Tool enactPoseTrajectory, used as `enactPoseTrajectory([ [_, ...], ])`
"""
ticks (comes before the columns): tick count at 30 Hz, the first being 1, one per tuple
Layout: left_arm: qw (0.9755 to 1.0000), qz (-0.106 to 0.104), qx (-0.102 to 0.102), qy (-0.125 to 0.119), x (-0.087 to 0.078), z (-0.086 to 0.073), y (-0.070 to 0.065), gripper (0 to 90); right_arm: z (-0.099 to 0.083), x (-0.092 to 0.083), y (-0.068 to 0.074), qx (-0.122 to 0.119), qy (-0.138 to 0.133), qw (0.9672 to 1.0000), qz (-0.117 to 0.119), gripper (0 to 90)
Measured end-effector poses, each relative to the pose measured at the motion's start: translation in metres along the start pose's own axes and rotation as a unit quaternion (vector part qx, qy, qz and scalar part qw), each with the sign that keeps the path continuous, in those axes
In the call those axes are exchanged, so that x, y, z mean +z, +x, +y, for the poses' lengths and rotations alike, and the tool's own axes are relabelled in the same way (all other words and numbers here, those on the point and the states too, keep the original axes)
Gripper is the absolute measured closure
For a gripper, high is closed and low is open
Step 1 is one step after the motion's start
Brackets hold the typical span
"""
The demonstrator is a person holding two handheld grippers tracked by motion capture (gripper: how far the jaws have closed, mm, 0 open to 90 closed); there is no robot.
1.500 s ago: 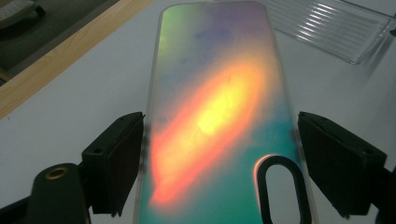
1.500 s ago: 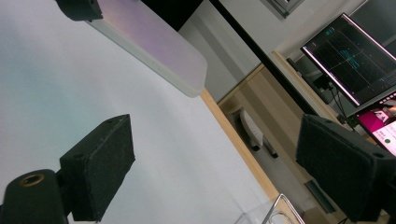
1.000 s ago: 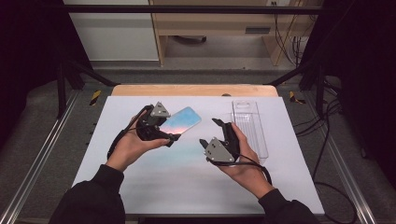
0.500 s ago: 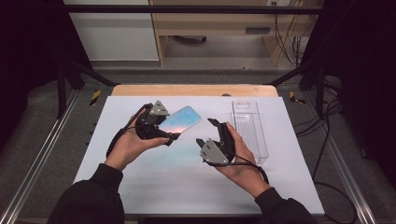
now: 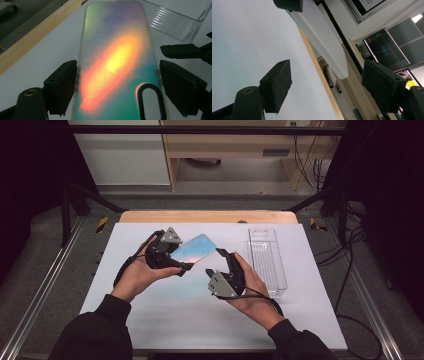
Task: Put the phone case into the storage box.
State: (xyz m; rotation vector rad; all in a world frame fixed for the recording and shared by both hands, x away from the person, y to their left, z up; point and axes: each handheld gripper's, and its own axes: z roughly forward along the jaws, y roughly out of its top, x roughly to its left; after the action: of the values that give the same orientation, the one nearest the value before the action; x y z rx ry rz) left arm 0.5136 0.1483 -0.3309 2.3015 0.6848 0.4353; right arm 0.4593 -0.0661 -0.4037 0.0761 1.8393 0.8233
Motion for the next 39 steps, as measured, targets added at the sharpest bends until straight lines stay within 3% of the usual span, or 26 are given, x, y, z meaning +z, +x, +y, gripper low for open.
enactPoseTrajectory([
  [14,0.9999,-0.01,0.003,0.01,0.005,0.0,-0.003,16.6,0.006,0.01,0.008,-0.017,-0.004,0.9998,0.001,29.5],
  [31,0.9998,-0.017,0.009,0.01,0.003,0.002,-0.006,16.6,0.016,0.011,0.012,-0.073,-0.015,0.9972,-0.004,43.9],
  [32,0.9998,-0.017,0.009,0.01,0.002,0.002,-0.006,16.6,0.016,0.01,0.014,-0.064,-0.012,0.9979,-0.005,44.2],
  [33,0.9998,-0.017,0.008,0.01,0.002,0.001,-0.006,16.6,0.016,0.01,0.013,-0.076,-0.016,0.9969,-0.003,44.7],
  [35,0.9998,-0.016,0.006,0.01,0.002,0.0,-0.005,16.6,0.018,0.009,0.015,-0.071,-0.015,0.9973,-0.005,45.6],
  [36,0.9998,-0.016,0.005,0.009,0.002,0.0,-0.005,16.6,0.018,0.008,0.015,-0.085,-0.02,0.9962,-0.003,46.1],
  [39,0.9998,-0.016,0.004,0.012,0.002,-0.001,-0.004,16.6,0.019,0.007,0.016,-0.091,-0.022,0.9956,-0.002,47.7],
])
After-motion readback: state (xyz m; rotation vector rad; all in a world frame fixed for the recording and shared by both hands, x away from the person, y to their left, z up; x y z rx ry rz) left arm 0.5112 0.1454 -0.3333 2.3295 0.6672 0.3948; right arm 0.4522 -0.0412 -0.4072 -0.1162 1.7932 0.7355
